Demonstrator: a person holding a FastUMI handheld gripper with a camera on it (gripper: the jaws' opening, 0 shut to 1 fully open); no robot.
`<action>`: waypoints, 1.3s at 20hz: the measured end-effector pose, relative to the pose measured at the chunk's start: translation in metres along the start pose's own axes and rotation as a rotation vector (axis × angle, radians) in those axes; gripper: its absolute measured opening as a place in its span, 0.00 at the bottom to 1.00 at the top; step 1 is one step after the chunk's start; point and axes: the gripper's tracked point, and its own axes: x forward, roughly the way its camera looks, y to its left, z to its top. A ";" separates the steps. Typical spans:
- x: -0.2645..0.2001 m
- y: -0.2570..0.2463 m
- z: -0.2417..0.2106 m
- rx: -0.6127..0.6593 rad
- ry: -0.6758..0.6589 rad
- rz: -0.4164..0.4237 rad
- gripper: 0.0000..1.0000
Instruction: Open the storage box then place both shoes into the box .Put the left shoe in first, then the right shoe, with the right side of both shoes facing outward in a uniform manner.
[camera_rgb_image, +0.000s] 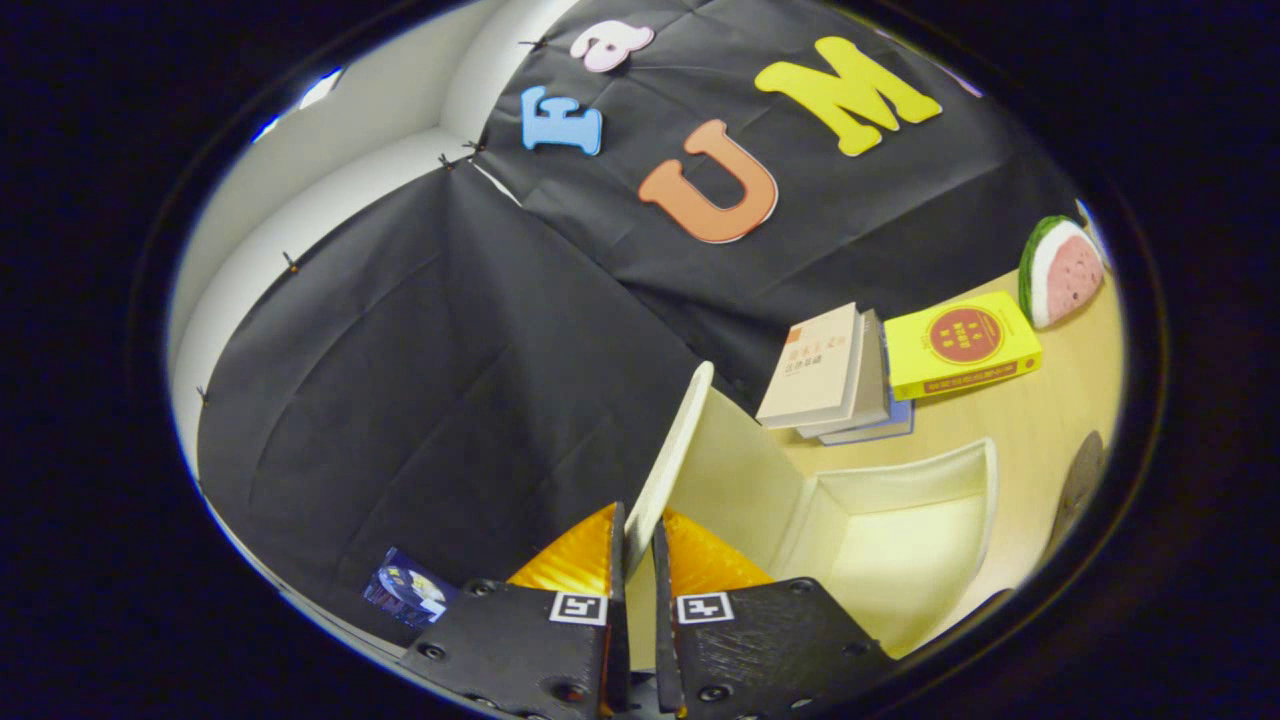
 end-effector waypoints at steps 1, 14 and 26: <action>0.008 0.007 -0.004 -0.013 0.011 0.001 0.13; 0.045 0.026 -0.043 -0.160 0.025 -0.014 0.95; -0.085 -0.138 -0.024 -0.384 -0.034 -0.436 0.96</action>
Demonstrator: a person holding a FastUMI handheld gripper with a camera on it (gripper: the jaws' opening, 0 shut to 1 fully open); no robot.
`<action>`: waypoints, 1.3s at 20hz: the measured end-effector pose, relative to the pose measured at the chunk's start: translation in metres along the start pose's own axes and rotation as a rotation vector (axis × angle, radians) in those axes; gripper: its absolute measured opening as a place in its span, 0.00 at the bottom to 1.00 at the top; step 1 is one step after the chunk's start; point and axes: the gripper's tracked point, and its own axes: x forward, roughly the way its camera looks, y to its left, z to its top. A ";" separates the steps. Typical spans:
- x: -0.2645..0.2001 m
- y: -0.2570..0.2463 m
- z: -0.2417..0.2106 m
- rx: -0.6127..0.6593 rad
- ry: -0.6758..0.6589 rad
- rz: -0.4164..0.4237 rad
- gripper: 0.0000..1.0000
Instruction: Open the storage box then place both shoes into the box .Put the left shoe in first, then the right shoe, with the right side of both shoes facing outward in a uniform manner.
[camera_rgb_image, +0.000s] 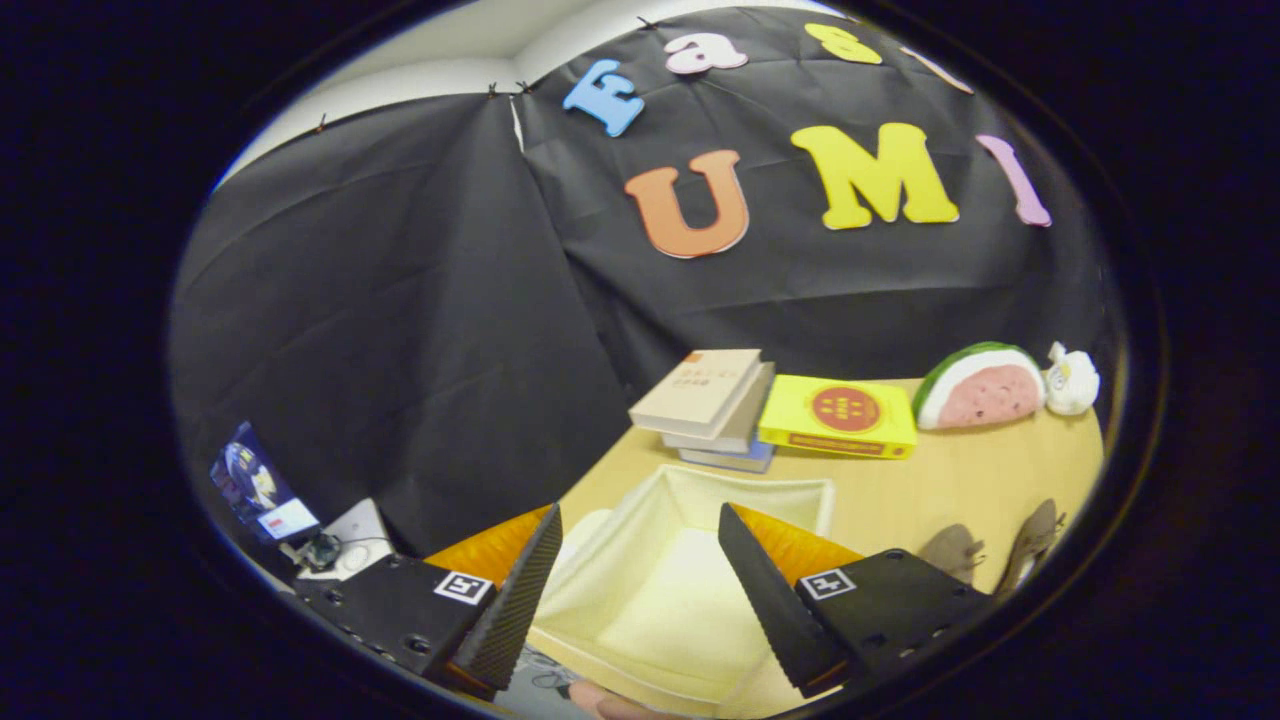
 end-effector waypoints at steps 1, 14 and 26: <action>-0.007 -0.021 -0.008 -0.007 0.019 -0.055 0.96; -0.052 -0.254 -0.146 0.006 0.394 -0.481 0.95; -0.021 -0.287 -0.198 0.119 0.731 -0.481 0.40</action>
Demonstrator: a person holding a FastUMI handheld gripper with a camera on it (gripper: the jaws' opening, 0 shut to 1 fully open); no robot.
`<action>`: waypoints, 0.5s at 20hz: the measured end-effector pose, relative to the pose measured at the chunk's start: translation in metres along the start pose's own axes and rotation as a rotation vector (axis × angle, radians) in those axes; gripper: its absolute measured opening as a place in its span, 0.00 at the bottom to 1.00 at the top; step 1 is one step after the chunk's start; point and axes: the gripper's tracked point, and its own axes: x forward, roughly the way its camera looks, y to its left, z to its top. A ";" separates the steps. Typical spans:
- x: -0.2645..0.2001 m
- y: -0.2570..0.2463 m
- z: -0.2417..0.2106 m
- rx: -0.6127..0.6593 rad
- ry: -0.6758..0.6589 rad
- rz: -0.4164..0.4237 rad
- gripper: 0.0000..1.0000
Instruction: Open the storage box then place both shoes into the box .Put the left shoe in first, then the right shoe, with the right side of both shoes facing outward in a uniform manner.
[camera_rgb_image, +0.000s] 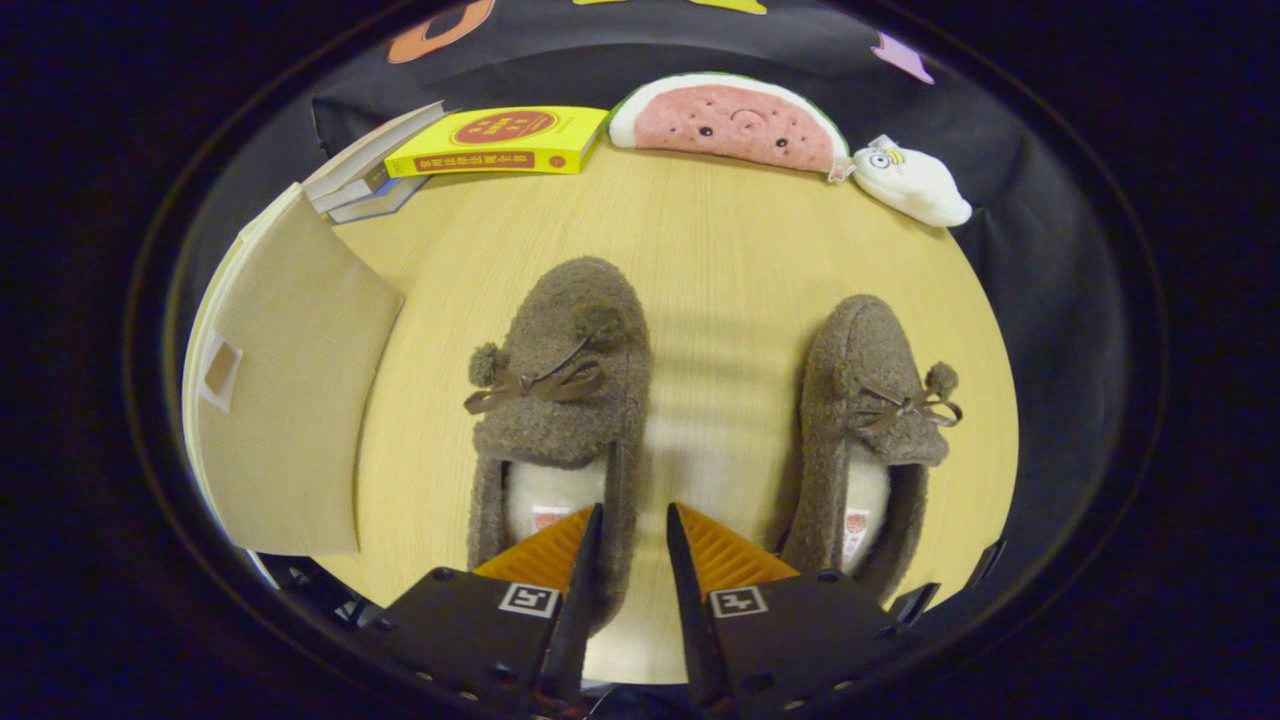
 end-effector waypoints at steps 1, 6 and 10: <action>0.000 0.006 0.000 -0.010 0.020 0.016 0.33; 0.000 0.005 0.000 0.057 0.045 0.010 0.01; -0.011 0.011 -0.003 0.164 0.059 0.116 0.00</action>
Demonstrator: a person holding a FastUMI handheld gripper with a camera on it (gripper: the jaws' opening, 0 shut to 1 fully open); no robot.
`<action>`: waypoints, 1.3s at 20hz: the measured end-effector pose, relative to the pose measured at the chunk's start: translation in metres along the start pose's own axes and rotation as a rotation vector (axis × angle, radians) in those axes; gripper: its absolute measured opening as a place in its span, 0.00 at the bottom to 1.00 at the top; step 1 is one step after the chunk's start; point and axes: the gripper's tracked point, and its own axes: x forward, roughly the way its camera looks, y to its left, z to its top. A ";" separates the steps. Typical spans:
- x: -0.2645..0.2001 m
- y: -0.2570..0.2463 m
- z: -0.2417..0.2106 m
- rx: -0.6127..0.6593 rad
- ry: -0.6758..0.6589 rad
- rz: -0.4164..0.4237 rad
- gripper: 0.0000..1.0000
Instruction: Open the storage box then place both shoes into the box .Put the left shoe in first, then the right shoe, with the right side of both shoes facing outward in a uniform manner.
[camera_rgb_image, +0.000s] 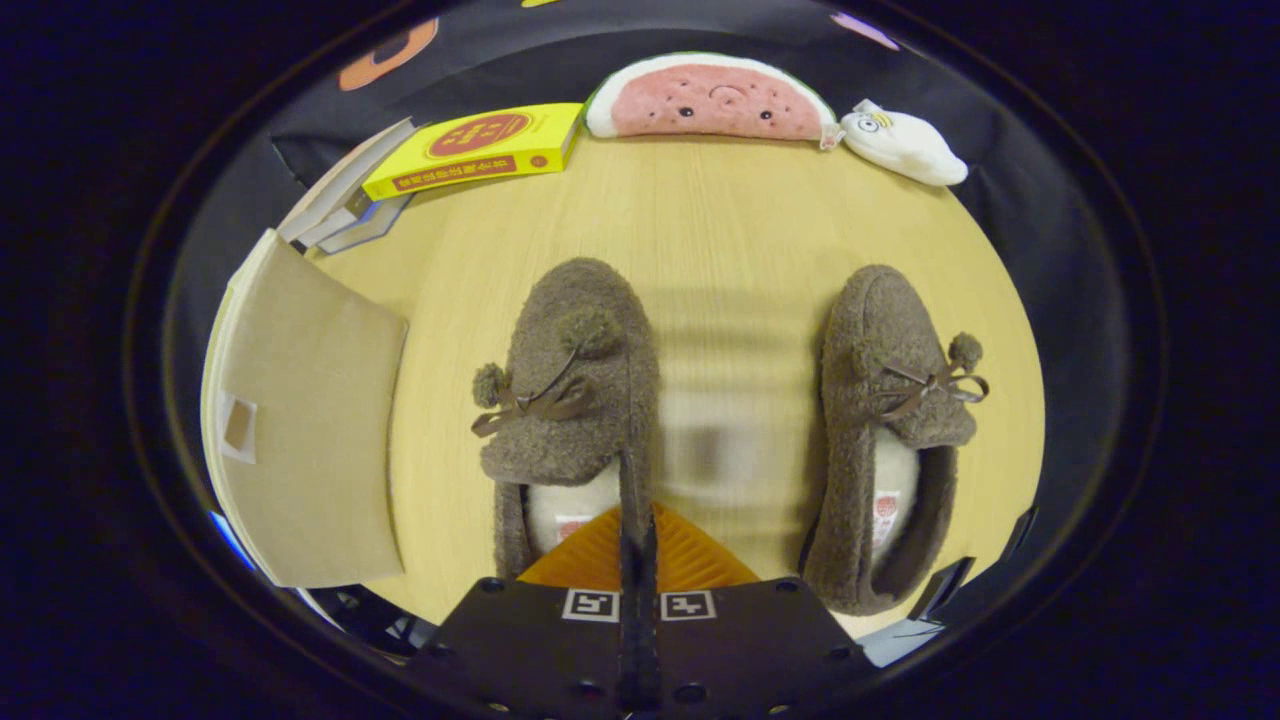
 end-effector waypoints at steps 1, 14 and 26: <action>-0.005 0.002 -0.003 0.010 0.008 0.019 0.00; -0.144 0.071 -0.016 -0.055 -0.139 0.156 0.00; -0.177 0.215 -0.014 -0.162 -0.179 0.257 0.00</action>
